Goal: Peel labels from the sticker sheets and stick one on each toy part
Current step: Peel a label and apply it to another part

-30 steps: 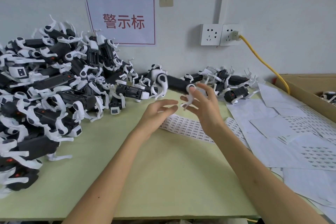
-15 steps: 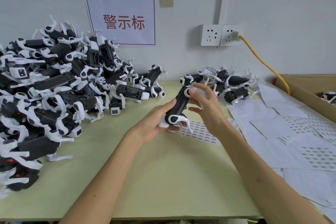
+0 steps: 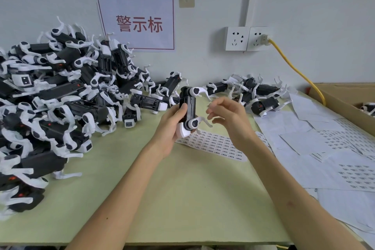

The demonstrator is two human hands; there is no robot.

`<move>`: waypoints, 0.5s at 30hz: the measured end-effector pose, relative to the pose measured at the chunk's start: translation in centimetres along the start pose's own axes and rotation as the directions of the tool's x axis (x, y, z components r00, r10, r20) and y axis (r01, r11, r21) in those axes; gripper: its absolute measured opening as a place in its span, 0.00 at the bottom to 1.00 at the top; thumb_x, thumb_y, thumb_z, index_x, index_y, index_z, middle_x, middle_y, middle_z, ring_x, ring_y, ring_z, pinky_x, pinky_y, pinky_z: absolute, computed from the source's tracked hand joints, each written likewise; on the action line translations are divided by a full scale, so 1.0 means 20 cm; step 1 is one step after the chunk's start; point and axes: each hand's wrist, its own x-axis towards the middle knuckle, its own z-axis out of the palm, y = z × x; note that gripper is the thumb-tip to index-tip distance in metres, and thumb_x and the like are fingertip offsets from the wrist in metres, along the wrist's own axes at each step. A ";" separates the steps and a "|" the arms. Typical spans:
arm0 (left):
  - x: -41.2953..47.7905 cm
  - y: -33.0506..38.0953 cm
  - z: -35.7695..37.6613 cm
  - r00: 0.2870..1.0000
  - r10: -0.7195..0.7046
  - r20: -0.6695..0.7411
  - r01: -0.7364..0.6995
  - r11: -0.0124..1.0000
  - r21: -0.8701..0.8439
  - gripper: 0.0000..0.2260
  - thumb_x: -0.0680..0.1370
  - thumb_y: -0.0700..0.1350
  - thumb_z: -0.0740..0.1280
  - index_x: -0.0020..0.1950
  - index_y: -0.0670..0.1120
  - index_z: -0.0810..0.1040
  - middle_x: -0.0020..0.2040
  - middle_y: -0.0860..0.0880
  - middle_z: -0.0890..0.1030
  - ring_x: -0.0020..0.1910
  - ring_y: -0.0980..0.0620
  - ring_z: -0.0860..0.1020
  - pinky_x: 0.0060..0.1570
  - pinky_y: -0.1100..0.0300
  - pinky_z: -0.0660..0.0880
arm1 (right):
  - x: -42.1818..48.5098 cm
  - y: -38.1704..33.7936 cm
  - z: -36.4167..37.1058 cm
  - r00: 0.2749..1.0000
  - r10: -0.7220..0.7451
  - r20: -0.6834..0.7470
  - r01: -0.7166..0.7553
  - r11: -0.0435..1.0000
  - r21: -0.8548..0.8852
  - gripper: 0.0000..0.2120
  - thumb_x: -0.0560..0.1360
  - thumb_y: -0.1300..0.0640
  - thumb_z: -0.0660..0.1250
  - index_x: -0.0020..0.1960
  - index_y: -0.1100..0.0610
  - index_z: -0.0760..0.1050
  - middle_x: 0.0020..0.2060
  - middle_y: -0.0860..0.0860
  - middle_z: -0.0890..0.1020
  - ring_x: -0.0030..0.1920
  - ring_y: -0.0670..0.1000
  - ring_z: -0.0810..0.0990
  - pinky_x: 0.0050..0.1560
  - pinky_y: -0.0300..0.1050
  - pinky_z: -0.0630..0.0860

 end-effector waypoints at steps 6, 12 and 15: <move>-0.01 0.00 0.00 1.000 0.011 0.007 -0.012 0.997 0.077 0.16 0.82 0.52 0.68 0.67 0.47 0.78 0.59 0.44 0.85 0.59 0.42 0.83 0.66 0.41 0.74 | 0.00 0.04 0.04 1.000 -0.026 0.012 0.028 0.982 -0.188 0.05 0.82 0.58 0.65 0.48 0.56 0.77 0.44 0.49 0.83 0.44 0.47 0.82 0.47 0.40 0.77; -0.01 -0.01 0.01 1.000 0.017 0.005 -0.017 0.993 0.115 0.17 0.81 0.52 0.69 0.68 0.50 0.77 0.59 0.47 0.86 0.60 0.44 0.84 0.56 0.50 0.77 | 0.00 0.05 0.06 0.998 -0.058 0.029 0.063 0.974 -0.216 0.06 0.84 0.57 0.63 0.48 0.54 0.74 0.45 0.48 0.83 0.42 0.48 0.81 0.44 0.39 0.76; -0.02 -0.01 0.02 1.000 0.024 0.004 -0.025 0.991 0.134 0.19 0.79 0.54 0.72 0.68 0.50 0.77 0.59 0.48 0.86 0.60 0.46 0.84 0.62 0.47 0.76 | 0.00 0.06 0.06 0.996 -0.081 0.030 0.086 0.964 -0.251 0.07 0.84 0.58 0.63 0.47 0.55 0.74 0.43 0.49 0.81 0.40 0.46 0.80 0.42 0.38 0.75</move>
